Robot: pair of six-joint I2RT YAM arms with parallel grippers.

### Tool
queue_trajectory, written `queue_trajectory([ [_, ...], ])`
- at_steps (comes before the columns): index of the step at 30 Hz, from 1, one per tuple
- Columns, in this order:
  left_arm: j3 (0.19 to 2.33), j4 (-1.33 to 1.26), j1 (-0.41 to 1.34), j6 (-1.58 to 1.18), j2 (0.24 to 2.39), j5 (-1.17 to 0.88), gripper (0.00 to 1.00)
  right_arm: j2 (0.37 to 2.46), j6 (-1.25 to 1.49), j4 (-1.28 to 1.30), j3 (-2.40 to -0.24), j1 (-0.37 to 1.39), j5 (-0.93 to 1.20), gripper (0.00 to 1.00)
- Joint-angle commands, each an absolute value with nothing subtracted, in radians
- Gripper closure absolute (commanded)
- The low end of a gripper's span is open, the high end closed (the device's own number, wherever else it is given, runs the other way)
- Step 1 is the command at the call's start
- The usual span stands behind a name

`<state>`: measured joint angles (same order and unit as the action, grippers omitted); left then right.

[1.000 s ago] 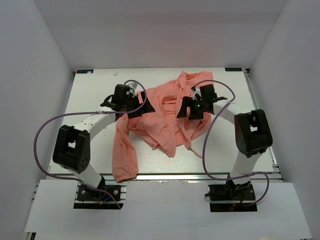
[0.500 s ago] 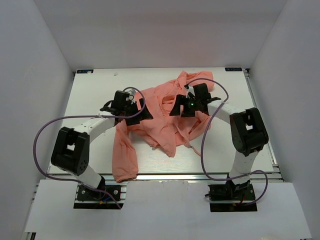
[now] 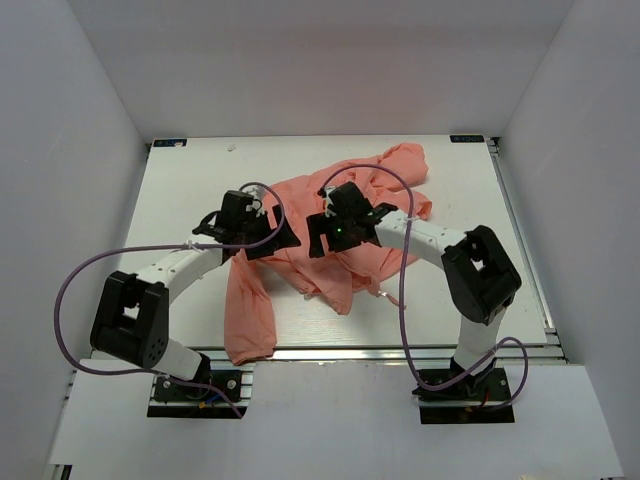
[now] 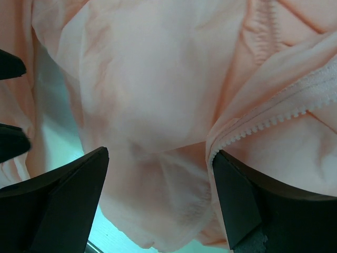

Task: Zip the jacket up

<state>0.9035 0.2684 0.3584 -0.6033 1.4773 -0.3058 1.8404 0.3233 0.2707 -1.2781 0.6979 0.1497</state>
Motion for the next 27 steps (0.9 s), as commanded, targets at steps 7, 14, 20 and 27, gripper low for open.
queue_trajectory([
  [7, 0.833, 0.310, 0.364, -0.614, 1.347, -0.247, 0.02, 1.771, 0.325, 0.388, -1.304, 0.781, -0.058, 0.11],
  [14, 0.839, 0.316, 0.364, -0.615, 1.331, -0.242, 0.02, 1.573, 0.344, 0.439, -1.120, 0.776, -0.230, 0.11],
  [20, 0.847, 0.314, 0.365, -0.614, 1.342, -0.244, 0.02, 1.413, 0.379, 0.477, -0.928, 0.716, -0.226, 0.11],
  [27, 0.864, 0.295, 0.365, -0.612, 1.367, -0.270, 0.02, 1.330, 0.385, 0.488, -0.764, 0.615, -0.129, 0.11],
])
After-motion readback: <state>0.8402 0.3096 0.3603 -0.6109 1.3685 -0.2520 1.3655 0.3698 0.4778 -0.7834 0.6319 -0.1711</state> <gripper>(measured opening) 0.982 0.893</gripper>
